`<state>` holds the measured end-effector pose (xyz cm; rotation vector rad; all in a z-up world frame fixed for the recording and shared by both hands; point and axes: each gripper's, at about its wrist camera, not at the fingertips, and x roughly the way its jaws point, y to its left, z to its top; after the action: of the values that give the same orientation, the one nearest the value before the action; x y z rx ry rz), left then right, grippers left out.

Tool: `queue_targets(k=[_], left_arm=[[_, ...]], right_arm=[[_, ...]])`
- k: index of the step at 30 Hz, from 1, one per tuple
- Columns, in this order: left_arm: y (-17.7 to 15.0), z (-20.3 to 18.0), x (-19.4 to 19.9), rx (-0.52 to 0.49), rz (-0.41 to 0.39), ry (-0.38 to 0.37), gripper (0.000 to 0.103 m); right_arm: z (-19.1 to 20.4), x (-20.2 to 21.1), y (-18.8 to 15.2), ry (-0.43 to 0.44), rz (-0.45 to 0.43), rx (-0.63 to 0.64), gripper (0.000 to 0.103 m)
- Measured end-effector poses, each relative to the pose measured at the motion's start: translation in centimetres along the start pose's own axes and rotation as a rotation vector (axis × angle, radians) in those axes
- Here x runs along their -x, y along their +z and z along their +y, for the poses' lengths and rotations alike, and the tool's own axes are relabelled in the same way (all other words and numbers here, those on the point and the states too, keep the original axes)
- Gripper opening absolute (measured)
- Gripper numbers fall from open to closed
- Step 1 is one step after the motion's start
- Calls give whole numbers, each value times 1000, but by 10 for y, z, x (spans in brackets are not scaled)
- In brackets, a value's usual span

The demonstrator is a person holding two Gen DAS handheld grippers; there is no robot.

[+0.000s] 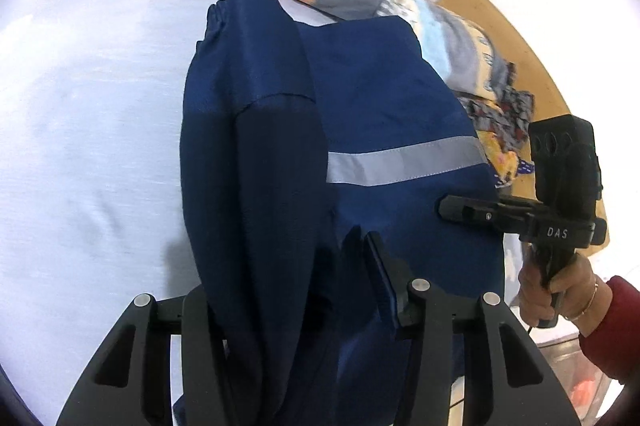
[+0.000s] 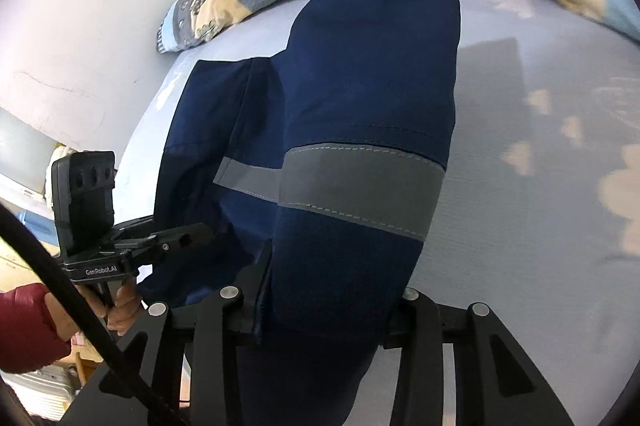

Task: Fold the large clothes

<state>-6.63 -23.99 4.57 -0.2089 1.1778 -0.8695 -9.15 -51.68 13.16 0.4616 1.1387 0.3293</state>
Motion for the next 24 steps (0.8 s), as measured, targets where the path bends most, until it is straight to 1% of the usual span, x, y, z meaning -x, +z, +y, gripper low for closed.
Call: queue_targets(k=[1,2,3,4,5,6,7,8,9,10,12,13,14,15,16,19,21,22,23,24], left_arm=[[-4,-2,-7,-2,11,9,47],[-7,-5,-17,-4,27,39,47],[-10,-4,-30,-1,53,71,47],[-14,0,-46,9,92,125,48],[-17,3,-51,17,108,159,55],[-19,4,-50,23,103,162,55],[-20,1,-43,9,87,174,55],[-22,-4,-35,-31,73,205,55],[-26,-9,-25,-73,61,232,55],[-30,-16,-13,-125,37,261,53],[-38,-27,5,-180,13,288,53],[-42,-35,15,-203,-4,297,53],[-44,-43,21,-222,-22,300,53],[-49,-52,27,-248,-40,306,53],[-56,-64,31,-285,-57,314,53],[-72,-88,25,-379,-70,339,53],[-84,-88,9,-403,-34,346,53],[-93,-78,-5,-405,5,371,53],[-99,-67,-22,-401,53,401,53],[-109,-50,-38,-392,118,426,53]], right_arm=[[-7,9,-2,-17,2,2,42],[-18,15,-6,-44,6,2,43],[-29,15,-9,-71,12,-11,49],[-46,12,-13,-138,29,-44,60],[-56,8,-16,-208,49,-63,63],[-75,3,-20,-278,90,-118,67],[-87,5,-24,-281,92,-182,65],[-96,16,-27,-261,59,-245,65],[-98,31,-32,-236,8,-278,65],[-94,45,-36,-236,-24,-273,65],[-81,64,-49,-239,-53,-243,64],[-71,70,-56,-215,-60,-227,54],[-58,75,-64,-194,-60,-208,47],[-47,73,-71,-189,-55,-187,36],[-31,70,-76,-187,-43,-159,30],[-2,66,-97,-178,-6,-96,28],[3,52,-111,-165,23,-105,28],[-1,40,-120,-162,58,-125,28],[-6,28,-127,-174,87,-137,25],[-17,9,-137,-191,131,-152,15]])
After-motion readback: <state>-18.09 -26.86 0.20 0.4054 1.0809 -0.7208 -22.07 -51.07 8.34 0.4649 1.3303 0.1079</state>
